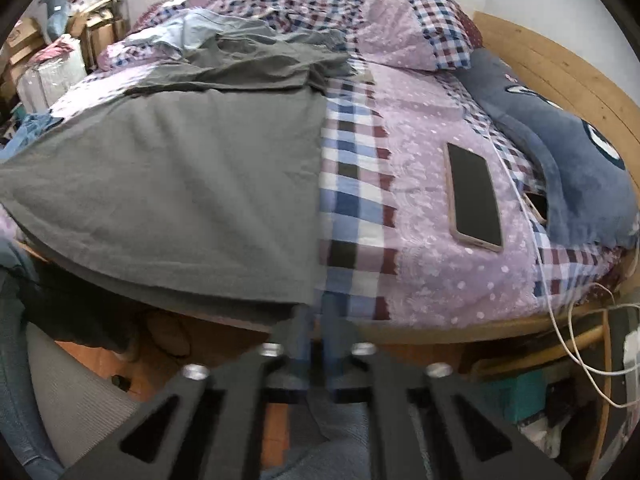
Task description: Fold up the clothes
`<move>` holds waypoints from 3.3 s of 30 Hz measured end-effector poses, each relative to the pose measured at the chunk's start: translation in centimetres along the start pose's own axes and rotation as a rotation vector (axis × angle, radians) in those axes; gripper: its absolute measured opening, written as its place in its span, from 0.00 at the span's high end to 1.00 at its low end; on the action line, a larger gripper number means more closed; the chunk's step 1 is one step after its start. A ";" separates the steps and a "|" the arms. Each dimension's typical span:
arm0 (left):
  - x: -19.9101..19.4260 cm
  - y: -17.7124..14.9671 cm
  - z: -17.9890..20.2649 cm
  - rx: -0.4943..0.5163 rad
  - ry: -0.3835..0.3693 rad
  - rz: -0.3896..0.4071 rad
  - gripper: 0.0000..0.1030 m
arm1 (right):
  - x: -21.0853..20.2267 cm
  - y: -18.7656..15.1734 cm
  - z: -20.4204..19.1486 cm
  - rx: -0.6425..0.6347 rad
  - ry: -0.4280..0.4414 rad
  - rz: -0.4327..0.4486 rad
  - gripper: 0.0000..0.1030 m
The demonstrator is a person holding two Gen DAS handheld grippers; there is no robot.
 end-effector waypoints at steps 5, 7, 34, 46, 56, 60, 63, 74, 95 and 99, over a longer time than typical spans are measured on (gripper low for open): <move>-0.3 0.4 0.2 -0.020 -0.027 0.007 1.00 | -0.7 1.2 0.0 0.009 -0.043 0.064 1.00; -0.8 0.6 0.0 -0.026 -0.036 0.020 1.00 | -1.8 1.7 0.5 0.029 -0.075 0.114 1.00; -4.2 -1.8 -1.2 -0.069 -0.061 -0.037 1.00 | -5.5 2.4 4.0 0.223 0.039 0.165 0.97; -3.0 -5.3 -4.4 -0.125 0.058 -0.157 1.00 | -1.9 3.7 0.0 0.156 0.125 0.135 0.62; -2.1 -4.9 -5.4 -0.215 0.013 -0.166 0.60 | 3.0 3.6 -0.6 0.212 0.263 0.000 0.60; -1.2 -4.6 -4.3 -0.242 -0.061 -0.175 0.47 | 6.3 1.9 -1.3 0.174 0.327 -0.163 0.59; -0.6 -4.4 -3.5 -0.263 -0.116 -0.182 0.47 | 8.2 0.7 -1.8 0.145 0.343 -0.253 0.59; 0.4 -3.9 -1.5 -0.284 -0.225 -0.192 0.46 | 11.8 -1.1 -3.5 0.141 0.351 -0.356 0.60; 1.5 -5.1 -2.3 -0.237 -0.161 -0.300 0.36 | 2.5 0.9 4.4 0.300 0.203 -0.100 1.00; 4.4 -6.5 -1.0 -0.220 -0.148 -0.429 0.34 | 3.5 1.8 4.9 0.331 0.204 -0.088 1.00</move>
Point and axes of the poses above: each gripper's, at about its wrist camera, not at the fingertips, and x roughly the way its jaws point, z to its right, y to its top, the point moved 9 cm from there along x, roughly the way its jaws point, and after that the axes turned 13 degrees about -x, right-handed, at the moved point
